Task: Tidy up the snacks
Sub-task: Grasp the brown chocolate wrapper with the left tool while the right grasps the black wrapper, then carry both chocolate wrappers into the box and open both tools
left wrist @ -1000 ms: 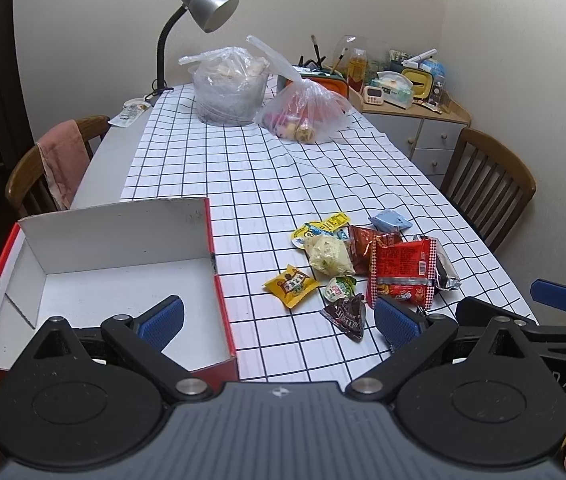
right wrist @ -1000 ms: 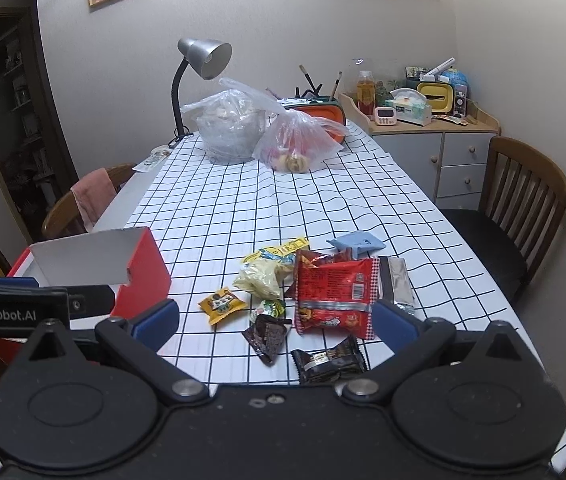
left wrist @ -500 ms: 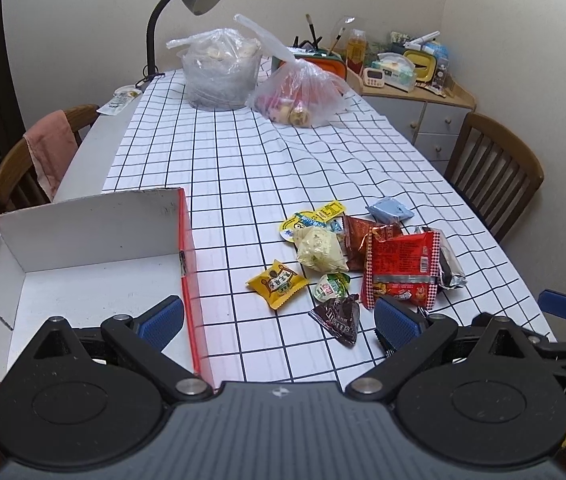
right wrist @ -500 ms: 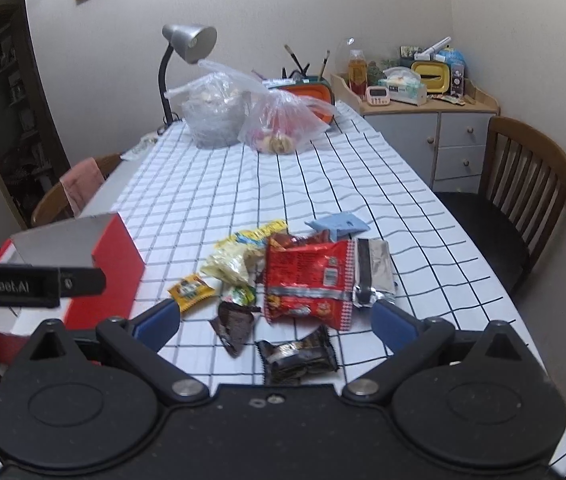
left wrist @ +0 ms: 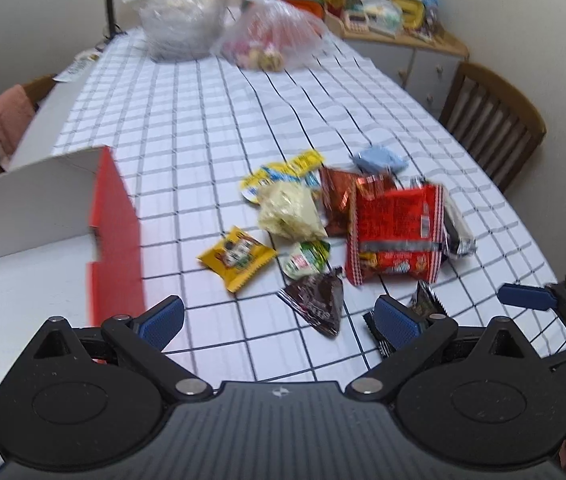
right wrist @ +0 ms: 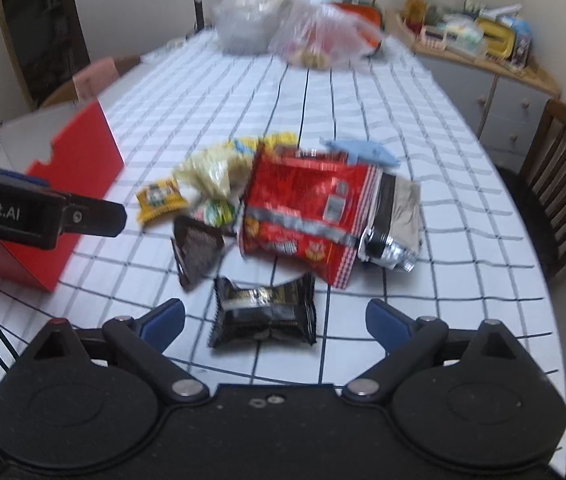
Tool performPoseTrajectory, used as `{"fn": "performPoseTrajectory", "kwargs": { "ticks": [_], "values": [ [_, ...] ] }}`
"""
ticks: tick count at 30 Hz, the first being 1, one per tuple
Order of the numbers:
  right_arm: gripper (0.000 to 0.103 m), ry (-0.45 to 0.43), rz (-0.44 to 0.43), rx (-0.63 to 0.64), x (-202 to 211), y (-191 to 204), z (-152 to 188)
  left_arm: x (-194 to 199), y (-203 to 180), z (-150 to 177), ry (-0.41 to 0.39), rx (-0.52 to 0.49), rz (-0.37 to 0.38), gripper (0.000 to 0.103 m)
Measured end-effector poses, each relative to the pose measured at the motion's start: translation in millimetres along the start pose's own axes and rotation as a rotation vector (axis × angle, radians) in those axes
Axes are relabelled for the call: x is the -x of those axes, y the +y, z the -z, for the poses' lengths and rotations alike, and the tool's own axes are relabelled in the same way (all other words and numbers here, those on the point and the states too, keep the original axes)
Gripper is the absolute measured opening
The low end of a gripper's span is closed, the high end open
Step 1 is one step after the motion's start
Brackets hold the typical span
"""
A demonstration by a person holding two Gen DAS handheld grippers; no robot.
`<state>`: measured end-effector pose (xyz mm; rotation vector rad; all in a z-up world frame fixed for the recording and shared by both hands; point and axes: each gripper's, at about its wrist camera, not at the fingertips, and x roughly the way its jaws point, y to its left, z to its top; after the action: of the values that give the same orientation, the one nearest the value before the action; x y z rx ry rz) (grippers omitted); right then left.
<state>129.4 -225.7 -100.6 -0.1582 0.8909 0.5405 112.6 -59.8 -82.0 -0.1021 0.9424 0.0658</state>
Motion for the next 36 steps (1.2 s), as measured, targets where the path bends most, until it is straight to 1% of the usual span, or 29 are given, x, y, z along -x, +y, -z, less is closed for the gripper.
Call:
{"fn": "performPoseTrajectory", "kwargs": {
  "ticks": [6, 9, 11, 14, 16, 17, 18, 19, 21, 23, 25, 26, 27, 29, 31, 32, 34, 36],
  "values": [
    [0.094, 0.071, -0.041, 0.03, -27.6, 0.4, 0.0, -38.2, -7.6, -5.6, 0.087, -0.015, 0.006, 0.101],
    [0.094, 0.089, -0.047, 0.04, -36.7, 0.3, -3.5, -55.0, -6.7, -12.7, 0.123, 0.01, -0.005, 0.101],
    [0.093, 0.099, -0.053, 0.04, -41.6, -2.1, -7.7, -67.5, -5.2, -18.2, 0.173, 0.035, 0.004, 0.101],
    [0.092, 0.132, -0.054, 0.049, -49.4, -4.2, -12.4, -85.6, -6.1, -24.9, 0.234, 0.053, -0.011, 0.097],
    [0.087, 0.155, -0.061, 0.041, -54.9, -6.8, -15.7, -95.6, -6.4, -27.8, 0.271, 0.067, -0.018, 0.088],
    [0.086, 0.166, -0.069, 0.036, -57.1, -8.1, -17.2, -99.5, -6.5, -28.7, 0.285, 0.073, -0.02, 0.086],
    [0.084, 0.175, -0.07, 0.036, -59.3, -8.6, -18.1, -103.0, -7.1, -29.0, 0.296, 0.074, -0.023, 0.081],
    [0.084, 0.181, -0.067, 0.039, -61.8, -8.6, -19.3, -105.4, -8.5, -28.9, 0.304, 0.071, -0.026, 0.08],
    [0.081, 0.187, -0.074, 0.044, -63.6, -8.2, -18.9, -107.3, -11.5, -28.8, 0.308, 0.065, -0.027, 0.078],
    [0.078, 0.194, -0.08, 0.051, -64.4, -7.1, -18.5, -108.8, -14.9, -29.7, 0.316, 0.062, -0.02, 0.073],
    [0.076, 0.199, -0.08, 0.064, -65.4, -5.4, -18.6, -109.3, -18.3, -30.3, 0.329, 0.064, -0.005, 0.064],
    [0.075, 0.201, -0.078, 0.073, -65.4, -4.7, -19.1, -110.0, -20.0, -30.6, 0.333, 0.06, 0.001, 0.061],
    [0.073, 0.202, -0.08, 0.083, -65.3, -4.0, -19.2, -110.4, -21.9, -30.5, 0.338, 0.057, 0.002, 0.057],
    [0.067, 0.204, -0.081, 0.098, -65.0, -2.6, -19.1, -111.2, -24.1, -31.0, 0.337, 0.058, 0.0, 0.055],
    [0.059, 0.2, -0.088, 0.108, -66.2, -0.5, -18.6, -111.2, -23.3, -32.2, 0.335, 0.069, 0.006, 0.048],
    [0.058, 0.199, -0.095, 0.106, -66.7, -0.9, -18.7, -111.1, -22.9, -32.6, 0.335, 0.08, 0.008, 0.046],
    [0.057, 0.197, -0.112, 0.1, -66.2, -4.1, -18.3, -110.6, -22.7, -33.1, 0.334, 0.093, 0.012, 0.038],
    [0.056, 0.193, -0.125, 0.095, -63.5, -10.8, -16.1, -111.2, -23.5, -33.6, 0.333, 0.106, 0.01, 0.035]
  ]
}}
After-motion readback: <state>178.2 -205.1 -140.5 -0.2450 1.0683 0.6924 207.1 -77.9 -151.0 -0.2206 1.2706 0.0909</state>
